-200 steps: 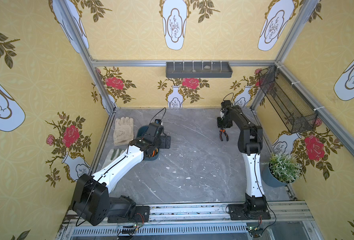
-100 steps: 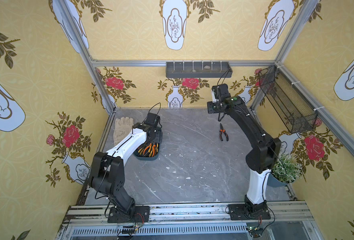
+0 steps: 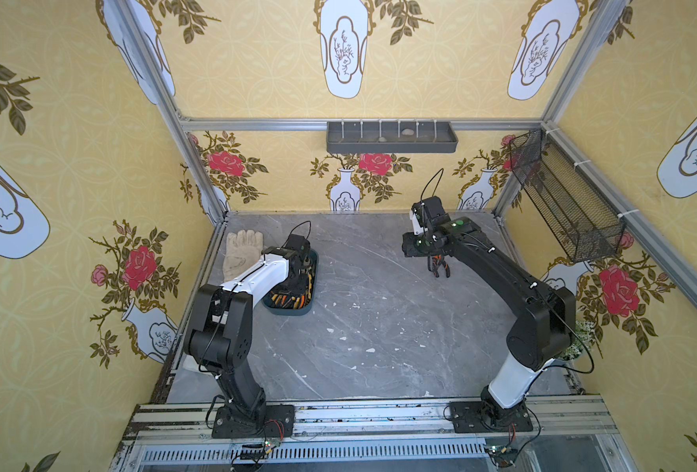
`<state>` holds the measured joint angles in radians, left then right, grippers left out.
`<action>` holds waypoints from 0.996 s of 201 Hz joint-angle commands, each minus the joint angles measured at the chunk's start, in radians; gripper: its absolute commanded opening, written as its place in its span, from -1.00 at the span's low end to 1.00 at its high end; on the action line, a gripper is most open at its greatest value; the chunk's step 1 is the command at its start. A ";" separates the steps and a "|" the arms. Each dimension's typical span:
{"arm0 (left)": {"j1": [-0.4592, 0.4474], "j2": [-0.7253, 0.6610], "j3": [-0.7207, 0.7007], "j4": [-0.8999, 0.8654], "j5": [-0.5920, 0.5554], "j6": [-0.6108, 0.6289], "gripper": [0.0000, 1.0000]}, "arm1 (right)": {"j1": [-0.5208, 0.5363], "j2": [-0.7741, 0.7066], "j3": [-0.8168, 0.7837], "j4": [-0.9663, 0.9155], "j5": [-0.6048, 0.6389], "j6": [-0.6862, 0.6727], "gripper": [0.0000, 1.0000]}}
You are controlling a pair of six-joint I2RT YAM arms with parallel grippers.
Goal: Take the pliers out of the storage box
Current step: Place the pliers at the center of the board, then pick up the pliers from the storage box.
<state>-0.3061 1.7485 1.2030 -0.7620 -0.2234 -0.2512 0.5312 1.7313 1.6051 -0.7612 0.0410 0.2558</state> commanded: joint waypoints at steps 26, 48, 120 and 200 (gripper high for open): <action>0.001 0.043 -0.014 0.009 0.059 -0.044 -0.53 | 0.003 -0.020 -0.023 0.033 0.002 0.012 0.06; 0.002 0.026 -0.012 0.002 0.052 -0.052 -0.83 | 0.003 -0.029 -0.041 0.039 -0.002 0.019 0.05; 0.001 -0.118 0.083 -0.073 0.001 -0.030 -1.00 | 0.007 -0.051 -0.042 0.030 -0.007 0.029 0.02; 0.001 -0.052 0.060 -0.045 -0.010 0.012 -1.00 | 0.054 -0.015 -0.008 0.036 -0.101 0.055 0.02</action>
<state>-0.3073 1.6482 1.2766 -0.8188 -0.2081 -0.2508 0.5694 1.7096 1.5936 -0.7391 -0.0467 0.2947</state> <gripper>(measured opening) 0.127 0.513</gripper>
